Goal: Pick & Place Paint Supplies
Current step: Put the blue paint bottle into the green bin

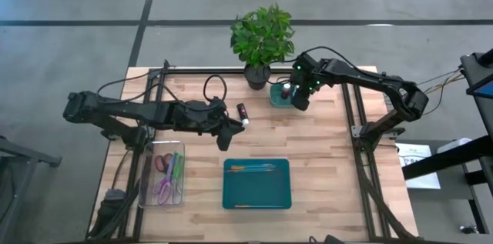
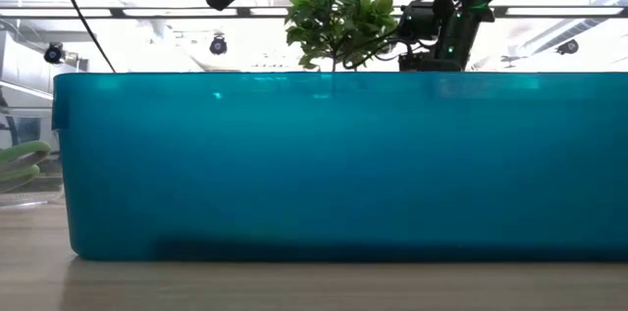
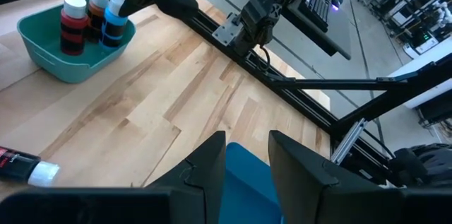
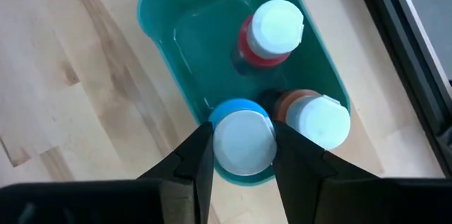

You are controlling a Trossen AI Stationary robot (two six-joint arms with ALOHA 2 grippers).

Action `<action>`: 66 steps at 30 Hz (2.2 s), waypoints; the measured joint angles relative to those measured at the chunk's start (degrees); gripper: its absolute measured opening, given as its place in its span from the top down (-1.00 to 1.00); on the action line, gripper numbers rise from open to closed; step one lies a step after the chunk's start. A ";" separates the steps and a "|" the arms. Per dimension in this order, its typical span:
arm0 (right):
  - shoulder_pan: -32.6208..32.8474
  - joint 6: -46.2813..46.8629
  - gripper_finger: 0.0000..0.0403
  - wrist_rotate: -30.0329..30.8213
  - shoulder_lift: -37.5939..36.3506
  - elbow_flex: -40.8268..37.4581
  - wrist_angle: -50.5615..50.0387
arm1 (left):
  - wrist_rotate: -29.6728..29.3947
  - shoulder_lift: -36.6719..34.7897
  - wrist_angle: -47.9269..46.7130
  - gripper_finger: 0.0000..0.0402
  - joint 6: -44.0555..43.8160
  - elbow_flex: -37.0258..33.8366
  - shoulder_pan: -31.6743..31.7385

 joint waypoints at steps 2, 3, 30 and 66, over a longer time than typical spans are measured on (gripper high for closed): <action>-0.01 -0.09 0.47 0.00 0.00 -0.08 0.07 | 0.00 0.00 0.00 0.42 -0.02 0.00 0.00; -0.07 -0.19 0.47 0.00 0.00 -0.08 0.13 | 0.00 0.00 0.00 0.42 -0.02 0.00 0.00; -1.29 -1.54 0.47 -2.75 3.15 0.69 2.95 | 0.00 0.00 -1.06 0.42 0.02 0.00 0.02; -0.29 -1.80 0.47 -5.76 9.01 5.54 1.27 | -0.02 0.02 -2.45 0.42 -0.35 0.00 0.02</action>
